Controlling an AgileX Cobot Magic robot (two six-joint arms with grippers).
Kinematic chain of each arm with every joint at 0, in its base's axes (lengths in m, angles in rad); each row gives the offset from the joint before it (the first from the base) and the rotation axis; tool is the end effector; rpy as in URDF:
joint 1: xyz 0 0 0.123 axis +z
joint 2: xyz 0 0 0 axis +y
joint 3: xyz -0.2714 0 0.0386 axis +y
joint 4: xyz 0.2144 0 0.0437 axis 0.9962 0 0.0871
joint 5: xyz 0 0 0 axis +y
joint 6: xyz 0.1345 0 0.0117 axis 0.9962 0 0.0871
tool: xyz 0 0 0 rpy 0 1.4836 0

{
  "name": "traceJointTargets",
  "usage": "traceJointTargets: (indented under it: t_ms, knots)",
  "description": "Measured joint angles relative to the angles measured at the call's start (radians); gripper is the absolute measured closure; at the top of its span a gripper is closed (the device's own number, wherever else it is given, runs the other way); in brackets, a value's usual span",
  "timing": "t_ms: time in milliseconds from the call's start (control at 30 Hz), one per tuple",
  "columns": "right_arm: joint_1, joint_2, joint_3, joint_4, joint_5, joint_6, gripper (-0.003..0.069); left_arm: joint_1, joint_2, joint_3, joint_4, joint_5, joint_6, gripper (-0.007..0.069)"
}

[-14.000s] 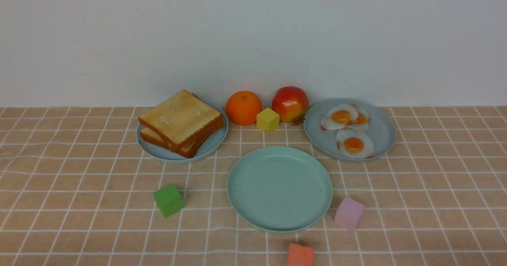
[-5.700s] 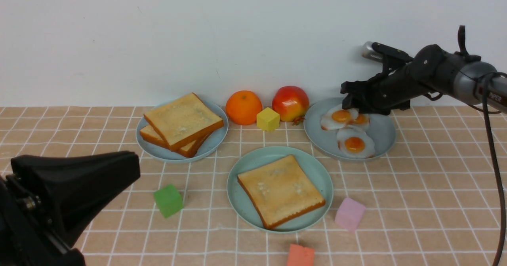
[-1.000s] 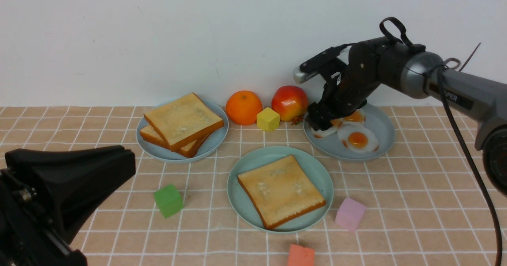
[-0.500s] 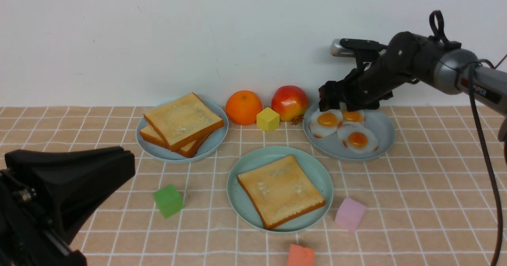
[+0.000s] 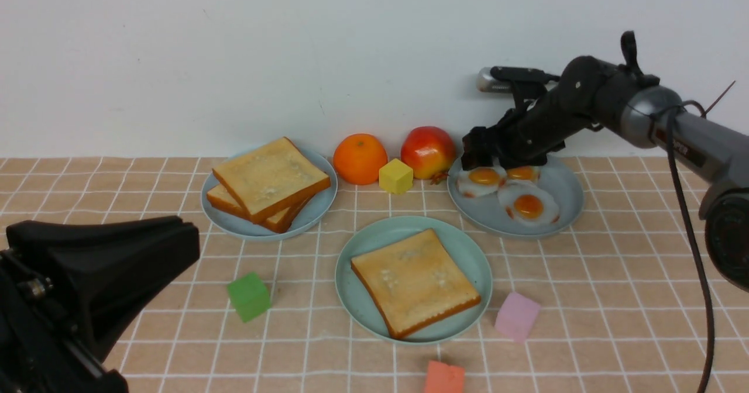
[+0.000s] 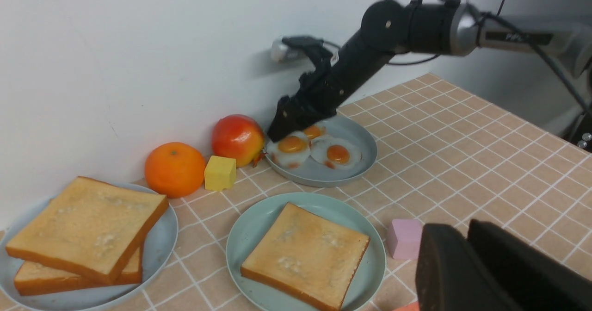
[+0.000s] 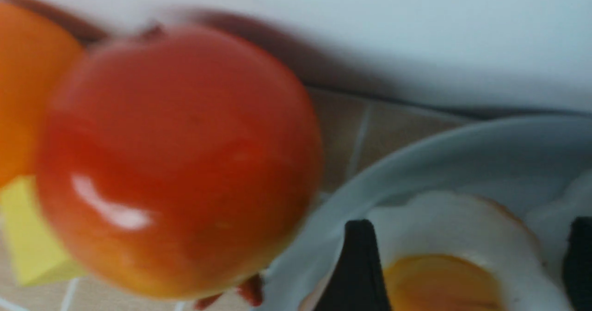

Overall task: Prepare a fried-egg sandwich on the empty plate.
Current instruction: Use the right arm to grab a fried egg

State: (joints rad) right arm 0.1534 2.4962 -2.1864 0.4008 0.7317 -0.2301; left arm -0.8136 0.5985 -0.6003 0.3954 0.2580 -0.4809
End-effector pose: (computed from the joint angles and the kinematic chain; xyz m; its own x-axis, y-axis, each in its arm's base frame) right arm 0.5254 0.1169 0.1285 -0.8031 -0.0507 -0.5937 -0.2452 0.9362 0.2517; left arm 0.1090 -0.0960 0.3318 -0.1659 0.0347 -0.9855 0.6434 0.7612 -0.0815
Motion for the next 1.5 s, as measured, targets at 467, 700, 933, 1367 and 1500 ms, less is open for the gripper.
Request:
traceJointTargets:
  t_ms: [467, 700, 933, 1367, 1500]
  knots:
    - [-0.006, 0.008, -0.013, 0.005, 0.019, 0.0, 0.0137, 0.0, 0.0, 0.0, 0.0, 0.017, 0.0, 0.054]
    - [-0.012, 0.008, -0.013, 0.001, 0.039, 0.0, 0.0313, 0.0, 0.0, 0.0, 0.0, 0.019, 0.0, 0.0538]
    - [-0.014, 0.001, -0.014, 0.004, 0.084, 0.001, 0.0559, 0.0, 0.0, 0.0, 0.0, 0.02, 0.0, 0.0533]
    - [-0.014, -0.09, -0.01, -0.009, 0.185, 0.0, 0.0593, 0.0, 0.0, 0.0, 0.0, 0.02, 0.0, 0.0525]
    - [-0.014, -0.131, -0.009, -0.023, 0.228, 0.0, 0.0595, 0.0, 0.0, 0.0, 0.009, 0.02, 0.0, 0.0522]
